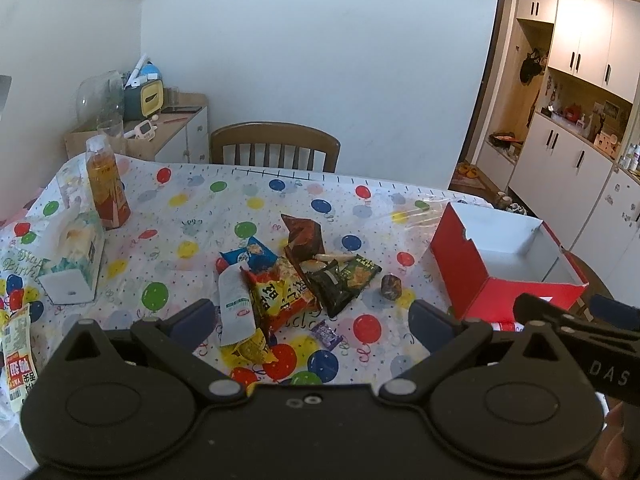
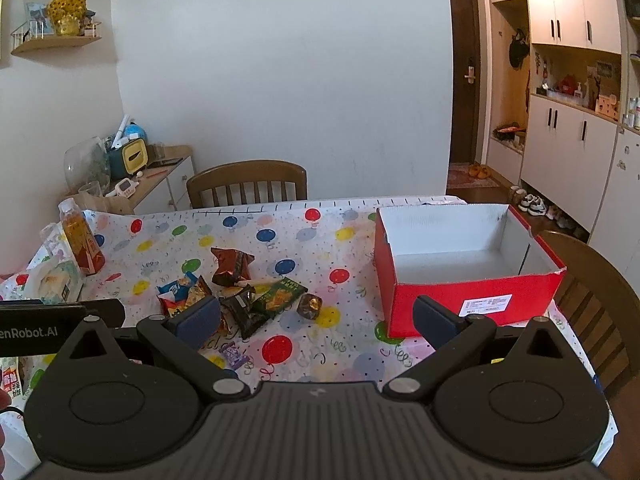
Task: Organize snacks
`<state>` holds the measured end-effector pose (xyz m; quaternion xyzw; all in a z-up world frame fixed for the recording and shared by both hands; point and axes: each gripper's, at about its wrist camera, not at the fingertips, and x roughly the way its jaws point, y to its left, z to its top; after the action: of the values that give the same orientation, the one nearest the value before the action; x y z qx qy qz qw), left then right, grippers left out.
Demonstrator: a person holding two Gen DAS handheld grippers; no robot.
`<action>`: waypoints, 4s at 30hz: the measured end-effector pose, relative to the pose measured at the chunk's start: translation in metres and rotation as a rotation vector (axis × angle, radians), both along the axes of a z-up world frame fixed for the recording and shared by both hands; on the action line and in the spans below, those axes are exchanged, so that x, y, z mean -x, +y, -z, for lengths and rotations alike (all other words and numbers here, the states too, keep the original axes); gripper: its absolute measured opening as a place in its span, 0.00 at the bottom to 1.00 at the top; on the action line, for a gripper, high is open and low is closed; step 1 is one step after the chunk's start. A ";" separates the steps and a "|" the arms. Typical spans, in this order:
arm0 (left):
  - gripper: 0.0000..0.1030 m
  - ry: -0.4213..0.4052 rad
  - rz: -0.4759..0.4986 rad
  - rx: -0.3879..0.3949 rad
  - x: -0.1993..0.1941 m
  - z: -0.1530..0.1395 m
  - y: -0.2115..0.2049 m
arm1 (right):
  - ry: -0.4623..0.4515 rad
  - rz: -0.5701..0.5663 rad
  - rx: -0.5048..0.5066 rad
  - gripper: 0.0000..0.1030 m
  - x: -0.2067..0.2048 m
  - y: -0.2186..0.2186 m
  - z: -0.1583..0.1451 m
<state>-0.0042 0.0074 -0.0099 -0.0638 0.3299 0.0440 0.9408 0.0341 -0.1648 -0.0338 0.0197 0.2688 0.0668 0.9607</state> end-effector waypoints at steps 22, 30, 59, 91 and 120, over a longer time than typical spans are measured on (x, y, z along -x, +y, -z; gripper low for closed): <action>1.00 -0.012 0.007 0.003 0.002 -0.004 -0.001 | -0.008 0.009 0.004 1.00 0.003 0.001 -0.003; 1.00 -0.019 0.012 0.006 -0.001 -0.007 0.000 | -0.013 0.016 0.004 1.00 0.002 0.001 -0.003; 1.00 0.036 -0.101 0.032 -0.037 0.024 0.034 | 0.161 -0.077 -0.040 1.00 -0.081 0.011 0.035; 0.69 0.355 -0.178 0.208 -0.145 0.143 0.100 | 0.368 -0.279 0.084 0.58 -0.250 0.031 0.163; 0.32 0.430 -0.153 0.411 -0.168 0.166 0.142 | 0.414 -0.257 0.052 0.33 -0.268 0.036 0.173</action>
<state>0.1641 0.1492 -0.1755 -0.2665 0.5176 0.0594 0.8109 0.3017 -0.1287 -0.2067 -0.0260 0.4617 0.1759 0.8690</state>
